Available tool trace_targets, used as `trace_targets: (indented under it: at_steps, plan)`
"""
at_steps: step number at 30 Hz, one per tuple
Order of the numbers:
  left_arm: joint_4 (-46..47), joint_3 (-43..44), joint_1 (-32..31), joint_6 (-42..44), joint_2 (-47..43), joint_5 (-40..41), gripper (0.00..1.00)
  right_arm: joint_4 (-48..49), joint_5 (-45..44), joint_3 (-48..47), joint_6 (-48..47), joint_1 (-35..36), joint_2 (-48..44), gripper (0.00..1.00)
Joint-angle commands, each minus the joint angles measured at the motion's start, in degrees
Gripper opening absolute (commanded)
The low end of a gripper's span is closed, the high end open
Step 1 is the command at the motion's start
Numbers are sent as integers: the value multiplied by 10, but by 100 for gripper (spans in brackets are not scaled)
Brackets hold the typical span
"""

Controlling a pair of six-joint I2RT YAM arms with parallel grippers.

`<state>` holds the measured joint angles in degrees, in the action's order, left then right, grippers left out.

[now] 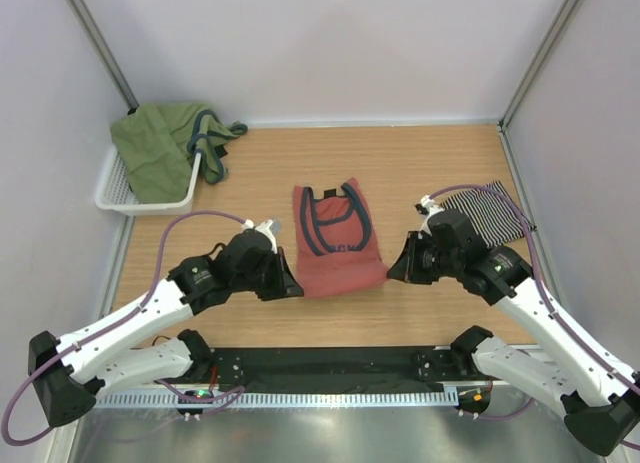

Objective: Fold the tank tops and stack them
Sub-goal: Fold the tank top

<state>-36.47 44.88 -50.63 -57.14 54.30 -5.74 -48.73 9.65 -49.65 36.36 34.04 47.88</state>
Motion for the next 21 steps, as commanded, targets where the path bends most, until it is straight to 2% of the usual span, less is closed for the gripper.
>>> trace_targets:
  at_steps: [1, 8, 21]
  plan:
    - [-34, 27, -11, -25, -25, 4, 0, -32, -24, -42, -8, 1, -12, 1]
    - [-31, 3, -46, -55, -24, 14, 0, -29, -19, -14, 2, 1, -32, 1]
    - [-7, 42, -46, -61, 3, 20, 0, -42, -72, -102, -37, 0, 20, 1]
